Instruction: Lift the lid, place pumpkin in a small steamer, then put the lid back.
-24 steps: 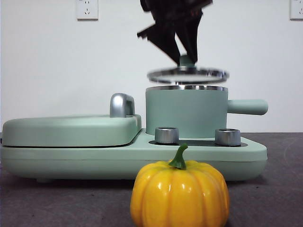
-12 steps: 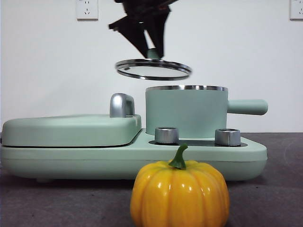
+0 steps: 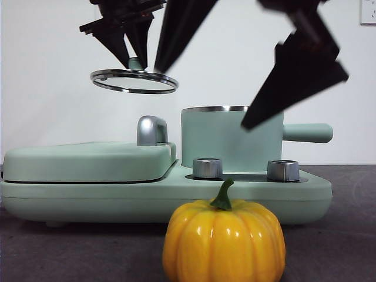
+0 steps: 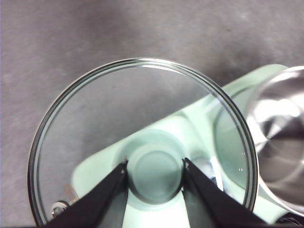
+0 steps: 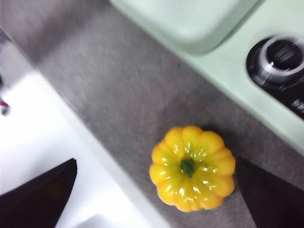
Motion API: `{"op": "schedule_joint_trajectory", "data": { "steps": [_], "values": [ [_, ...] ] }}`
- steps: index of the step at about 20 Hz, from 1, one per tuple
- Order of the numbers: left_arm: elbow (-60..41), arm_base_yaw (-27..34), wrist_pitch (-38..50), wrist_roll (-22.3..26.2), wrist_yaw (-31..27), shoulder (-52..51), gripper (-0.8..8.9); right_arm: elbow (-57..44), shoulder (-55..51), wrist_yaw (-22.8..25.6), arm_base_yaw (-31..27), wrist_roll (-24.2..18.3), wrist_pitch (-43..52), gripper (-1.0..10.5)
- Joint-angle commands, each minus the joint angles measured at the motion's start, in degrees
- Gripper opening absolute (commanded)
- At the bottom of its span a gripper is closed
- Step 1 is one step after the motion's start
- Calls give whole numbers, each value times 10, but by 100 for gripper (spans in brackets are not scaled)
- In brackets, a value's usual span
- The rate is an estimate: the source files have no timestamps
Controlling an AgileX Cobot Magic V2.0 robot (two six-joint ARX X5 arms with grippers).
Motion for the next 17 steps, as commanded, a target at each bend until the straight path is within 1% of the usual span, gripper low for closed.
{"op": "schedule_joint_trajectory", "data": {
  "steps": [1, 8, 13, 17],
  "values": [
    [24, 13, 9, -2, 2, 0, 116, 8, 40, 16, 17, 4, 1, 654],
    [24, 52, 10, -6, 13, 0, 116, 8, 119, 17, 18, 4, -3, 654],
    [24, 64, 11, -7, 14, 0, 116, 8, 171, 16, 18, -8, 3, 675],
    [24, 65, 11, -9, 14, 0, 116, 8, 202, 16, 18, -14, 10, 668]
  ]
}}
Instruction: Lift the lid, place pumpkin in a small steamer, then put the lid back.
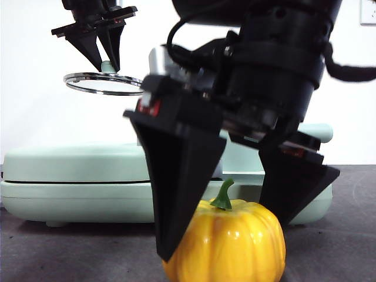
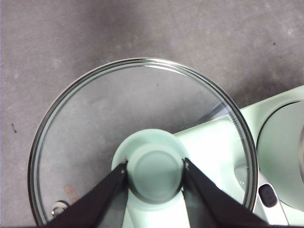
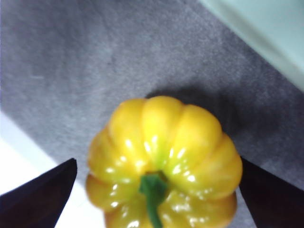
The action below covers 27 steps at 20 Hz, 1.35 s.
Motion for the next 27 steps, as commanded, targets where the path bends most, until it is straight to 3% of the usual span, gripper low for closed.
{"op": "schedule_joint_trajectory", "data": {
  "steps": [1, 6, 10, 15, 21, 27],
  "values": [
    [24, -2, 10, -6, 4, 0, 116, 8, 21, 0, 8, -8, 5, 632],
    [24, 0, 8, -6, 4, 0, 116, 8, 28, 0, 8, -9, 9, 360],
    [24, 3, 7, -10, 4, 0, 116, 43, 28, 0, 2, -10, -24, 358],
    [24, 4, 7, -10, 4, 0, 116, 198, 28, 0, -30, -45, -182, 358],
    [24, 4, 8, -10, 4, 0, 116, 382, 42, 1, -156, -90, -295, 358],
    [24, 4, 8, -12, 4, 0, 116, 558, 158, 2, -256, -144, -340, 358]
  ]
}}
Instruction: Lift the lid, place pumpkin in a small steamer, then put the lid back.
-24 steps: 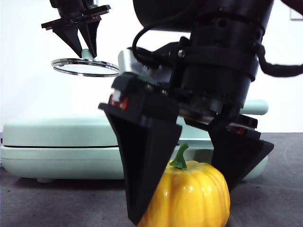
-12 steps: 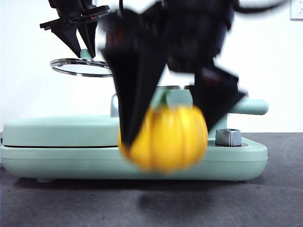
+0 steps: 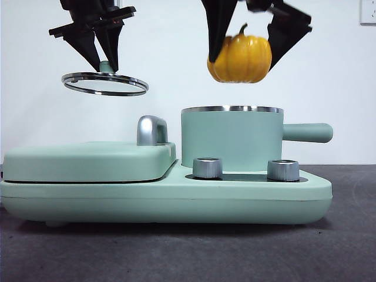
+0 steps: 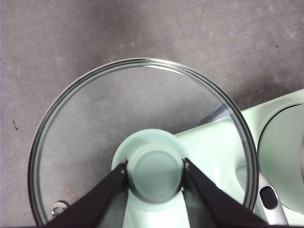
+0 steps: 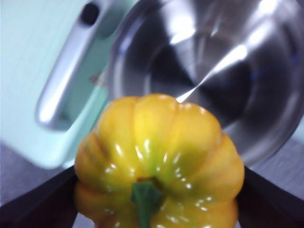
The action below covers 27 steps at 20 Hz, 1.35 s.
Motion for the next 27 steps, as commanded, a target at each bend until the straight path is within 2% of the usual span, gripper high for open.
{"op": "schedule_joint_trajectory", "data": {
  "steps": [1, 7, 22, 27],
  "values": [
    [23, 0, 8, -2, 4, 0, 116, 73, 64, 1, -7, -34, -10, 358],
    [23, 0, 9, -2, 4, 0, 116, 205, 209, 33, -14, -59, -84, 358],
    [23, 0, 10, -2, 4, 0, 116, 207, 293, 47, -18, -59, -98, 362],
    [23, 0, 11, -2, 4, 0, 116, 207, 293, 48, -18, -59, -96, 493]
  ]
}}
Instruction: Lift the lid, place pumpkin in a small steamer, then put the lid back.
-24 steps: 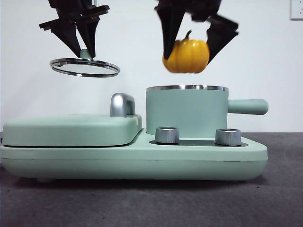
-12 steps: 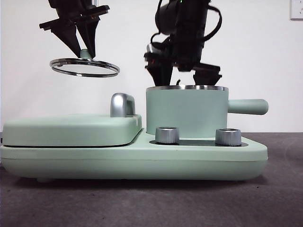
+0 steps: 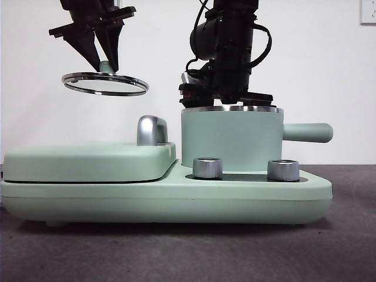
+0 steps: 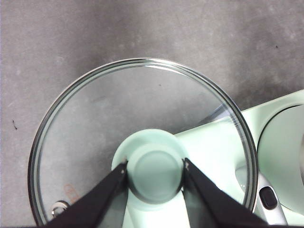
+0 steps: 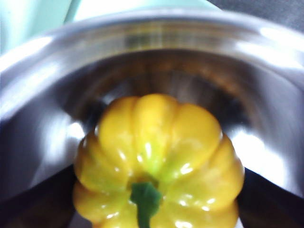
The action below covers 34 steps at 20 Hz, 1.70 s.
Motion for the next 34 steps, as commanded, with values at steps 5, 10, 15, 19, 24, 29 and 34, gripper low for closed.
{"op": "schedule_joint_trajectory", "data": {
  "steps": [5, 10, 15, 19, 24, 29, 34],
  "values": [
    [23, 0, 10, -2, 4, 0, 116, 18, 12, 2, 3, -9, -25, 588],
    [23, 0, 11, -2, 4, 0, 116, 90, 8, 0, 4, -12, -42, 587],
    [23, 0, 11, -2, 4, 0, 116, 127, -54, -4, 5, 5, -48, 587],
    [23, -1, 11, -4, 4, 0, 116, 90, -177, -2, 22, 10, -48, 587],
    [23, -8, 16, -5, 49, 0, 116, -9, -358, 4, 77, 8, -47, 586],
    [23, -36, 20, -4, 64, 0, 113, -163, -508, 45, 153, 17, -47, 586],
    [23, -87, 21, -5, 64, 0, 113, -323, -628, 119, 188, 70, -46, 586]
  ]
}}
